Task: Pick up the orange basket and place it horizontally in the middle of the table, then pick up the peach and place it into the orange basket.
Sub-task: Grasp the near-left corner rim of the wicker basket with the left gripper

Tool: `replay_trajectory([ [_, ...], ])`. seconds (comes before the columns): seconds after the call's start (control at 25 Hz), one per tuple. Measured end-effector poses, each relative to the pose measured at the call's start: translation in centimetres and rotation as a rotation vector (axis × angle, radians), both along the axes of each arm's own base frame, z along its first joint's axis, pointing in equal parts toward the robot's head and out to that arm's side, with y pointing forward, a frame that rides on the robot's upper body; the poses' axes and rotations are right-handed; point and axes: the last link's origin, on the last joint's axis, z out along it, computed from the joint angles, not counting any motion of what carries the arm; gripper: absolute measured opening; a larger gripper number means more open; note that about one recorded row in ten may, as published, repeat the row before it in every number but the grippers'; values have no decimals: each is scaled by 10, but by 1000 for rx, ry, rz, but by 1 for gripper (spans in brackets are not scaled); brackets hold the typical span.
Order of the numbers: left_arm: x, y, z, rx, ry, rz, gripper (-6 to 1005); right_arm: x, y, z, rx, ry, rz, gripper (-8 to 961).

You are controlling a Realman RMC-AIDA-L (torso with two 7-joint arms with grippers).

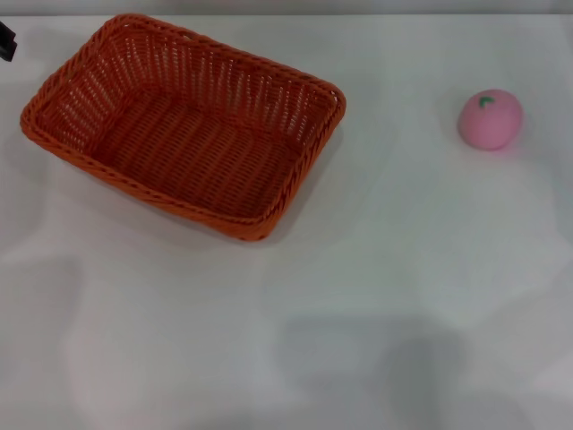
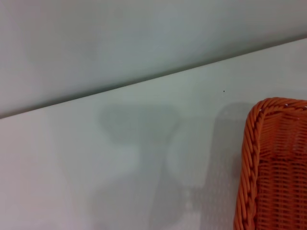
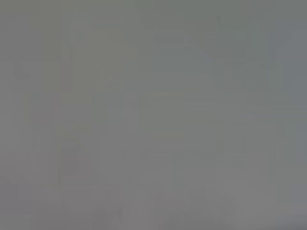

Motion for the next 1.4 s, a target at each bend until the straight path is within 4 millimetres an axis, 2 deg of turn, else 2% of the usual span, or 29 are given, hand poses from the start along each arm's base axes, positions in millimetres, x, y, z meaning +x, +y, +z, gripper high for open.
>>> replay_trajectory([
  [0.4, -2, 3, 0, 13, 2, -6, 683, -10, -5, 22, 113, -27, 121, 856],
  [0.88, 0, 20, -1, 22, 28, -96, 683, -13, -1, 23, 117, -28, 125, 857],
  [1.2, 4, 35, -8, 39, 43, -154, 682, -14, 1, 23, 117, -29, 126, 856],
  [1.4, 6, 37, -15, 41, 40, -178, 683, -16, 3, 23, 117, -24, 131, 857],
])
